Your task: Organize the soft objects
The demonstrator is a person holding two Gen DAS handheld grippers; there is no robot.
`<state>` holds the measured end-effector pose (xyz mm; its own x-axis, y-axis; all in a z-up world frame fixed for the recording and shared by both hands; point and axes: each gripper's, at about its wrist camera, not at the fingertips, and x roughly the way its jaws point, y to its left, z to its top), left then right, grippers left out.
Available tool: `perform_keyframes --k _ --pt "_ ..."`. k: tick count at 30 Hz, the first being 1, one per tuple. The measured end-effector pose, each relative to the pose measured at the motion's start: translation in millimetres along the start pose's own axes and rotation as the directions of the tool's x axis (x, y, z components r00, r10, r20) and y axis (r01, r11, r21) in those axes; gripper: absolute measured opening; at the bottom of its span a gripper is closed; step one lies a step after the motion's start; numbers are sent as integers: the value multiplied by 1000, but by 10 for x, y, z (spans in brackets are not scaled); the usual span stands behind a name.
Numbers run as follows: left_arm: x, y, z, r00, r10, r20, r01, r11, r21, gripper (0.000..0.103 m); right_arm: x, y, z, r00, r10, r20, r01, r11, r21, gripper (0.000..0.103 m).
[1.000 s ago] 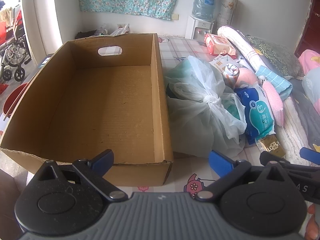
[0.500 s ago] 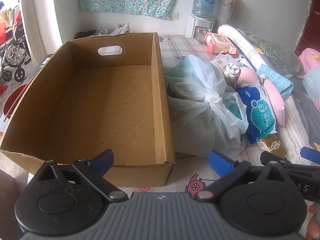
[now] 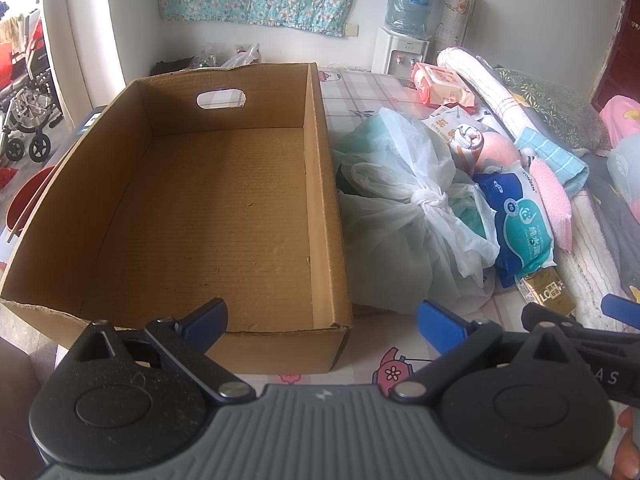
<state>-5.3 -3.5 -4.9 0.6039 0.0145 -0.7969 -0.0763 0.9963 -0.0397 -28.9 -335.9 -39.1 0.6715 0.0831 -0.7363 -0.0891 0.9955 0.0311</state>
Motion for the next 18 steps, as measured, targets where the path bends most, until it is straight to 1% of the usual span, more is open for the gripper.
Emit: perform_keyframes --k 18 --pt "11 8 1 1000 0 -2 0 1000 -1 102 19 1 -10 1000 5 -6 -5 1000 1 102"
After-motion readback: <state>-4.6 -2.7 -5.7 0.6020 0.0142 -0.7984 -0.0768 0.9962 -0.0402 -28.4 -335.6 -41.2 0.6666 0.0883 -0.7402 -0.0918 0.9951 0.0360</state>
